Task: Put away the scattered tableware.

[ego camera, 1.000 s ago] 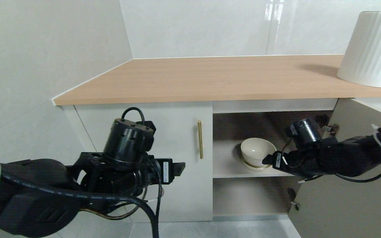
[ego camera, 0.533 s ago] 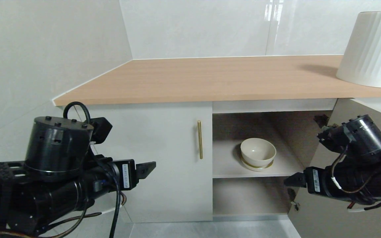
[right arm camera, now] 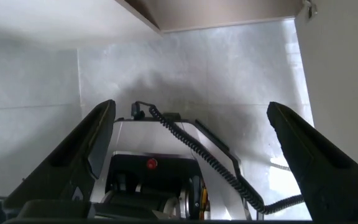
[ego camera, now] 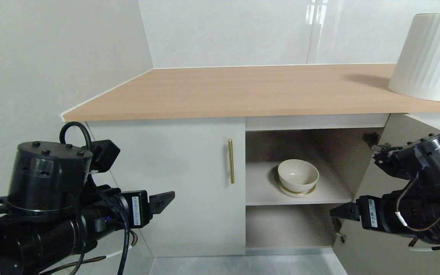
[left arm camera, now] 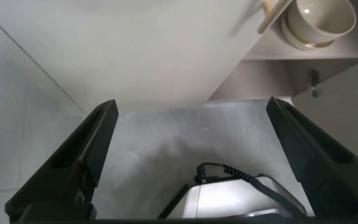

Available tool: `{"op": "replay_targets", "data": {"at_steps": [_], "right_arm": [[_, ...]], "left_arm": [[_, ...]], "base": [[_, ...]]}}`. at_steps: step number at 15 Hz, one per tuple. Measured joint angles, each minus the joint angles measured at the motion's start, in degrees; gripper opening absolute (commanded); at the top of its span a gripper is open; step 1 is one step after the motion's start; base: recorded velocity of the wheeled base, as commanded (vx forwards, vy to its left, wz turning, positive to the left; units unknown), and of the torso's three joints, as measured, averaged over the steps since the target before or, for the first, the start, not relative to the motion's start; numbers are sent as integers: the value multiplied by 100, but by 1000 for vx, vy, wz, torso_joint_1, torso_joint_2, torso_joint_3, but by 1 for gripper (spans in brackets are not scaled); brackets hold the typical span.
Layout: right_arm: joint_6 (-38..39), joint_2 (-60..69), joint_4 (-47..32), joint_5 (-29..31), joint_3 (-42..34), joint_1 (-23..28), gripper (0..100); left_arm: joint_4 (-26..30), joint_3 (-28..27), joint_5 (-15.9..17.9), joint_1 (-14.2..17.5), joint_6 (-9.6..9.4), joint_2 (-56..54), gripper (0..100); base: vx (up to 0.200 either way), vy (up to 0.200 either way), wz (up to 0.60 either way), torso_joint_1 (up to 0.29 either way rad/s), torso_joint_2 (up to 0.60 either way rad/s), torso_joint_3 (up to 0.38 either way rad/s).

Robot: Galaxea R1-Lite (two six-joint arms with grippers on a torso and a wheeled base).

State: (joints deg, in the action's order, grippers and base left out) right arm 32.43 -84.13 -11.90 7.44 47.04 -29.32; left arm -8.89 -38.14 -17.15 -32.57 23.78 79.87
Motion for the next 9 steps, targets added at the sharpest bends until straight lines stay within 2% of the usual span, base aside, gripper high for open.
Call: {"op": "replay_targets", "data": {"at_steps": [9], "right_arm": [[-2, 11, -13, 0, -7, -37, 100]], "left_arm": [[9, 9, 5, -4, 5, 50, 100]], "base": [[-200, 0, 0, -1, 2, 2]]}}
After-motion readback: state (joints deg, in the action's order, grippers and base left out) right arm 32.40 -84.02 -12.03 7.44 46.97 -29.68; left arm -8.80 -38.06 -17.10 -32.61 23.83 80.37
